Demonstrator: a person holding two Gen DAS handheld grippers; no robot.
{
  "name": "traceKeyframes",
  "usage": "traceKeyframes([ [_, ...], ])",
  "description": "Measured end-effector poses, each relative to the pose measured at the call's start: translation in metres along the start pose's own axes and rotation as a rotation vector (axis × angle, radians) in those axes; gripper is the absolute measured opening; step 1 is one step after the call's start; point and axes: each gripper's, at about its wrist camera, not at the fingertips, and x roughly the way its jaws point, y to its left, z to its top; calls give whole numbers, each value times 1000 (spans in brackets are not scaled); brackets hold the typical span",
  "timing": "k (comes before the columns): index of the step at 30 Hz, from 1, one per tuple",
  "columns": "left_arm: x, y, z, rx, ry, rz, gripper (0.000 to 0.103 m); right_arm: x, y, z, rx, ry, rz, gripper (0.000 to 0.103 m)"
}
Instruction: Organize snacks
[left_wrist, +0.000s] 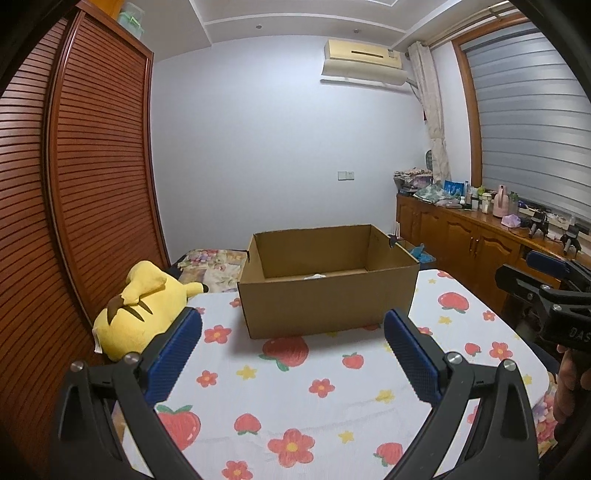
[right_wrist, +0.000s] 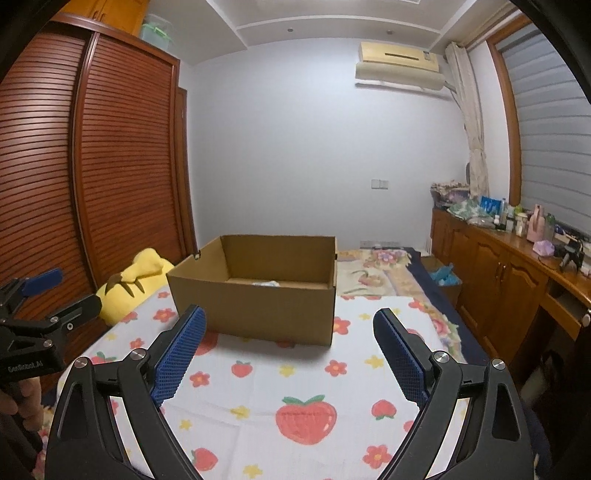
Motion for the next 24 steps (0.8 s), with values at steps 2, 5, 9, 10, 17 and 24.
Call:
traceKeyframes([
  [2,1,0,-1,-2,5,-1,100,-1,0,-2,-1,2,0,94],
  [5,1,1,-2,-5,9,-3,100,-1,2,-3,-1,4,0,94],
  [9,0,0,-3,-9,12,-3,100,0,2,-2,-1,6,-1,94],
  [10,1,1,-3,-9,12,-3,100,0,2,-3,-1,5,-2,94],
  [17,0,2,-3,-9,12,-2,100,0,2,-3,1,5,-1,94],
  [24,-3,1,-4,-11,6,-9,100,0,1,-4,2,4,-2,94],
])
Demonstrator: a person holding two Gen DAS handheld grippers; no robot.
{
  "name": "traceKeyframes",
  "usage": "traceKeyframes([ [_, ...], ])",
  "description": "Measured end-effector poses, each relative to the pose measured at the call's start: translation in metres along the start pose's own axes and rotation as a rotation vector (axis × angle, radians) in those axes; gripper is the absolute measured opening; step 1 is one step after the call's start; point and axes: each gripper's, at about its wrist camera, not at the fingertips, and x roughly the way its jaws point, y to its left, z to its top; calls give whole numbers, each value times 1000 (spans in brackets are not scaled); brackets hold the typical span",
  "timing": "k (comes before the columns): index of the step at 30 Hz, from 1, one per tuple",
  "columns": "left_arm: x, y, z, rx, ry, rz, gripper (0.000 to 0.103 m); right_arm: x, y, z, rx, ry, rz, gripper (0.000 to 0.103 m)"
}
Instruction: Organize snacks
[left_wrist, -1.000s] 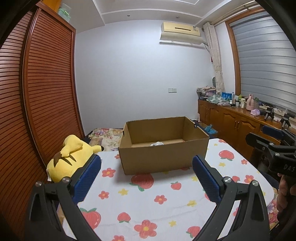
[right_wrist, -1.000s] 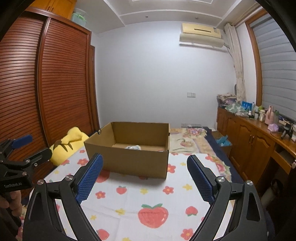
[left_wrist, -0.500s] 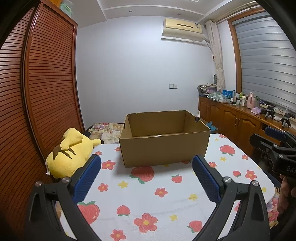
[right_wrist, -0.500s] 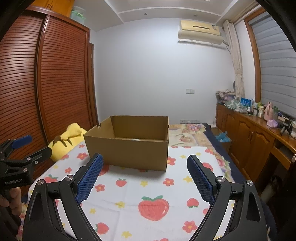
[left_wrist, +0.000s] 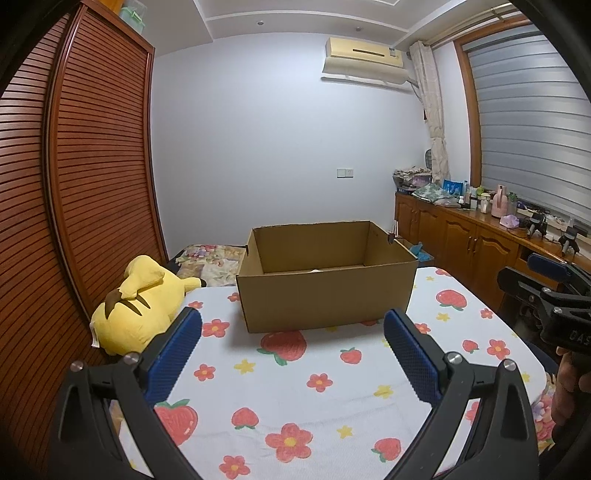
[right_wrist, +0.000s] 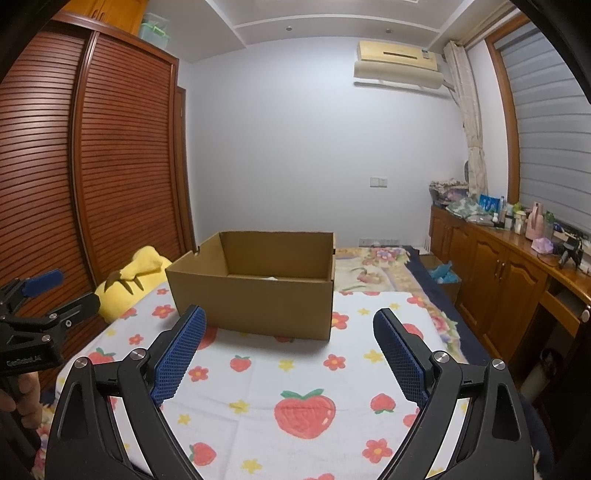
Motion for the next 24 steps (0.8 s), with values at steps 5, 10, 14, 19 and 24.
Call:
traceKeyframes([
  [5,0,0,-1,0,1,0,100,0,0,0,-1,0,-1,94],
  [10,-1,0,0,-1,-1,0,100,0,0,-1,0,0,0,94],
  [14,-1,1,-1,-1,-2,0,100,-1,-1,-1,-3,-5,-2,94],
  [19,-5,1,-1,-2,-6,0,100,-1,-1,-1,-2,-4,0,94],
  [24,-6,1,-1,-3,-9,-1,100,-2,-1,-2,-2,-5,0,94],
])
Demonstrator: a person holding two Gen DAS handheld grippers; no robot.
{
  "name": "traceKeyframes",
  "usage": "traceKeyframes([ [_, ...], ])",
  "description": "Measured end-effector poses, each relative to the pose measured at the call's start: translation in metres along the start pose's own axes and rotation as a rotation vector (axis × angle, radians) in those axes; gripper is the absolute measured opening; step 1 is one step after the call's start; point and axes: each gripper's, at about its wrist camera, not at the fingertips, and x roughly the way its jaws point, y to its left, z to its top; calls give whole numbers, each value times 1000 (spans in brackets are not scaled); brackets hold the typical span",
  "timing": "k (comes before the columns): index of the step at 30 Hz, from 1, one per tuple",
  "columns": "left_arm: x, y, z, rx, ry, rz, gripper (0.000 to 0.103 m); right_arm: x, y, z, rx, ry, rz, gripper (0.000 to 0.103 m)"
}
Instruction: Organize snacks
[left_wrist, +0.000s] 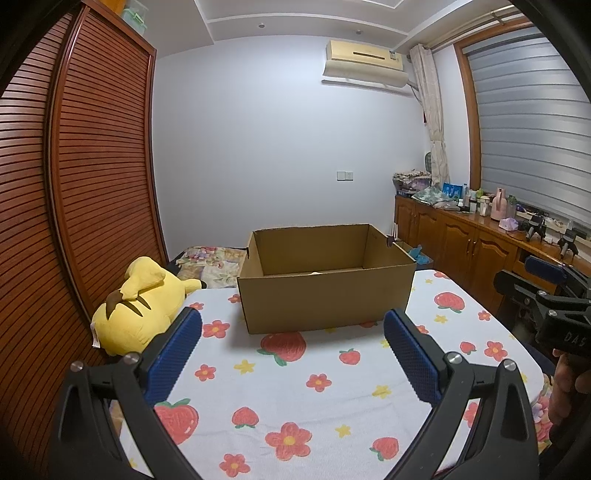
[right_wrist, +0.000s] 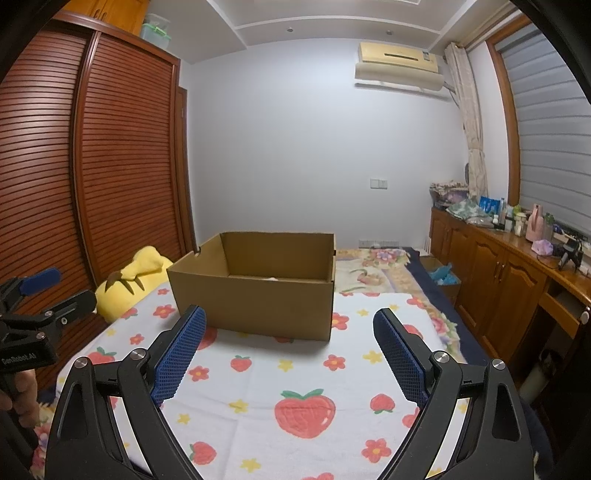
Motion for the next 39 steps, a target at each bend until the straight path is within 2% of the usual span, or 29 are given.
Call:
traceKeyframes([
  [39,-6,-1,1,-4,1,-7,100,0,0,-1,0,-2,0,94],
])
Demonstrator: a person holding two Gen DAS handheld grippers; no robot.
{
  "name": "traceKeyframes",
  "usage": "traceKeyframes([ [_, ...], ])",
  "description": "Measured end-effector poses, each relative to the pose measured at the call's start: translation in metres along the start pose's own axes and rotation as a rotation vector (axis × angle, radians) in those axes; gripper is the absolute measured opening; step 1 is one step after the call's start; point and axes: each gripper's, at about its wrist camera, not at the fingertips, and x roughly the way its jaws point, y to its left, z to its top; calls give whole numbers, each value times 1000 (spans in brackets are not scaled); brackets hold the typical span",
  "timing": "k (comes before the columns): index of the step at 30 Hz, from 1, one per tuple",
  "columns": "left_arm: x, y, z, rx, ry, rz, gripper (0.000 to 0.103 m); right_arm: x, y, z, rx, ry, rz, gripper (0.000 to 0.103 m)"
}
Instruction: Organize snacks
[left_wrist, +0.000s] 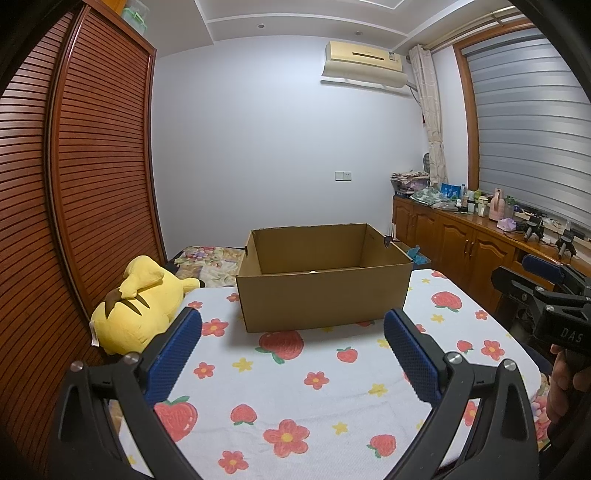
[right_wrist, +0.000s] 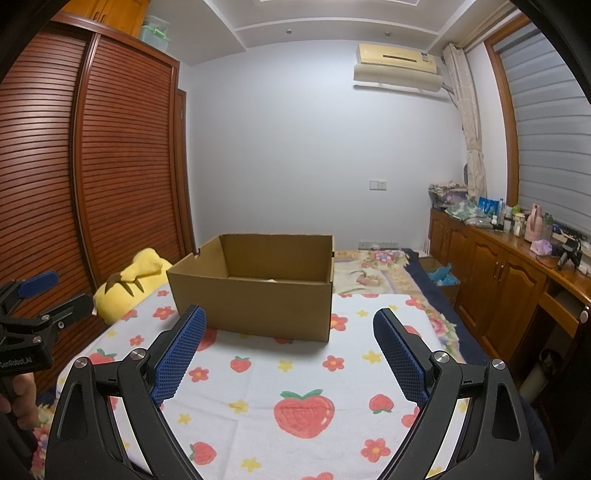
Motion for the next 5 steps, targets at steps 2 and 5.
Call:
traceKeyframes([
  [2,0,0,0,0,1,-1,100,0,0,0,-1,0,0,94],
  [5,0,1,-1,-2,1,1,100,0,0,0,-2,-1,0,94],
])
